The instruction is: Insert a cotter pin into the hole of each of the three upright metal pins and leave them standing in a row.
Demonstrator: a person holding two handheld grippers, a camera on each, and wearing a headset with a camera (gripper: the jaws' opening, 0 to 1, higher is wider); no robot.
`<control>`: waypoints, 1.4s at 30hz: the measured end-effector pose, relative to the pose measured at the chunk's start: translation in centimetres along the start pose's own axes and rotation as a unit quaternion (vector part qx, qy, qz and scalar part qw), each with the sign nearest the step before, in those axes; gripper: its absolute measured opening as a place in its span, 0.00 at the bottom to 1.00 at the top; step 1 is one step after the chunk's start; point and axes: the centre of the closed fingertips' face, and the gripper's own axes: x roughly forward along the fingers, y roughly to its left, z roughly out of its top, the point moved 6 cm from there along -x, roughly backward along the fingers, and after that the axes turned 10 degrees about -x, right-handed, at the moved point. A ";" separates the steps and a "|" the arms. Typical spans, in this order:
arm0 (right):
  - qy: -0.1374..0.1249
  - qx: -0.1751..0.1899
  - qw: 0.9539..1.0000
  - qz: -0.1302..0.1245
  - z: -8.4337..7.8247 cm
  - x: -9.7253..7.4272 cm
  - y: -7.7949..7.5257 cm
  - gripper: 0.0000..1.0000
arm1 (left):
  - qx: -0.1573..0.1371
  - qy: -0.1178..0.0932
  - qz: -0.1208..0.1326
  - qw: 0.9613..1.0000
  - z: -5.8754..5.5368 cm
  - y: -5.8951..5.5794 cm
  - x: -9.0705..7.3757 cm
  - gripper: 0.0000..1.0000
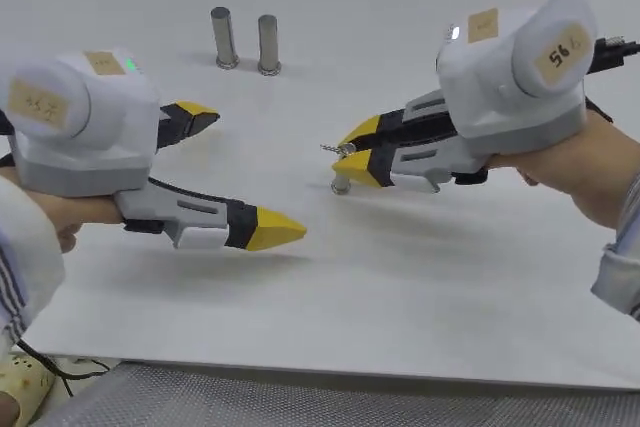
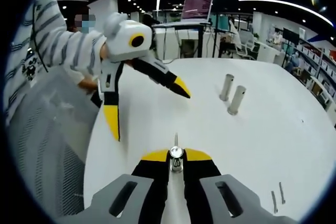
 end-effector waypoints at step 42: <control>-0.025 0.005 0.999 0.027 0.6 2.0 -5.7 0.11 | 0.019 0.008 -0.002 1.000 1.1 0.2 -0.4 0.96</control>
